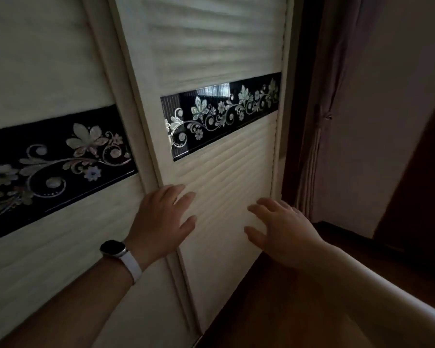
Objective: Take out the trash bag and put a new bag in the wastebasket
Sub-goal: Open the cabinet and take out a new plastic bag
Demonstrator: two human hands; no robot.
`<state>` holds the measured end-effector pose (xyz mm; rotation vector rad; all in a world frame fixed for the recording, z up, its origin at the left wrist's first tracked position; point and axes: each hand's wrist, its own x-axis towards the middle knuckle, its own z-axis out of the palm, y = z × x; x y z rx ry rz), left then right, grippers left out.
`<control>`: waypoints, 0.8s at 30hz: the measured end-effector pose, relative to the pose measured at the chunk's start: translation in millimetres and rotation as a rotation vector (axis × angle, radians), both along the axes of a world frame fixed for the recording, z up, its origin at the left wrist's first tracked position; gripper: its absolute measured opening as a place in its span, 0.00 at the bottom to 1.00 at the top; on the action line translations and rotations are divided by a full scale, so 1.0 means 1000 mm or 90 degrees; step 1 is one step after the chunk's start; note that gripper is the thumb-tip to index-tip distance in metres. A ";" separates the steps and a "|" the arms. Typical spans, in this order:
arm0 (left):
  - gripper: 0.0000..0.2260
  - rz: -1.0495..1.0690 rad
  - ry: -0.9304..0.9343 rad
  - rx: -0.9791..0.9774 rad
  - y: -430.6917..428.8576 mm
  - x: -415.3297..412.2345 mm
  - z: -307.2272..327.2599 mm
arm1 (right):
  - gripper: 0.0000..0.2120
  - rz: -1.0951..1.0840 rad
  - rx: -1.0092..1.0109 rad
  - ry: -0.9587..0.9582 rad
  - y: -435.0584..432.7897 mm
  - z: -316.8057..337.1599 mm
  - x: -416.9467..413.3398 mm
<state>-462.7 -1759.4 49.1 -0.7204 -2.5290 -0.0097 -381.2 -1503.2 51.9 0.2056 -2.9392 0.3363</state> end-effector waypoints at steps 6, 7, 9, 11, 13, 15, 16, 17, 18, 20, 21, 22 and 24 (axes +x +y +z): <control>0.22 0.143 0.086 -0.015 0.025 -0.023 0.035 | 0.28 0.109 0.008 0.049 0.040 0.018 -0.071; 0.22 0.167 0.102 -0.020 0.026 -0.024 0.041 | 0.28 0.127 0.008 0.057 0.042 0.022 -0.081; 0.22 0.207 0.130 -0.024 0.027 -0.025 0.052 | 0.28 0.160 0.005 0.074 0.043 0.031 -0.098; 0.23 0.243 0.157 -0.021 0.025 -0.028 0.065 | 0.28 0.193 0.002 0.095 0.040 0.039 -0.116; 0.23 0.276 0.177 -0.027 0.023 -0.034 0.077 | 0.27 0.222 -0.003 0.124 0.034 0.047 -0.134; 0.23 0.299 0.192 -0.022 0.021 -0.041 0.088 | 0.28 0.244 -0.015 0.155 0.027 0.056 -0.152; 0.23 0.307 0.199 -0.016 0.020 -0.046 0.093 | 0.28 0.251 -0.021 0.171 0.023 0.060 -0.161; 0.23 0.310 0.207 -0.011 0.019 -0.051 0.098 | 0.28 0.256 -0.027 0.186 0.020 0.064 -0.170; 0.24 0.312 0.217 -0.009 0.018 -0.057 0.102 | 0.29 0.261 -0.034 0.204 0.016 0.068 -0.179; 0.24 0.315 0.236 -0.003 0.016 -0.069 0.109 | 0.30 0.277 -0.045 0.240 0.008 0.075 -0.197; 0.24 0.316 0.246 0.004 0.016 -0.076 0.113 | 0.29 0.285 -0.048 0.258 0.005 0.079 -0.206; 0.24 0.315 0.259 0.012 0.015 -0.084 0.115 | 0.29 0.295 -0.050 0.277 0.001 0.083 -0.215; 0.23 0.305 0.301 0.028 0.016 -0.100 0.118 | 0.29 0.310 -0.056 0.311 -0.006 0.091 -0.234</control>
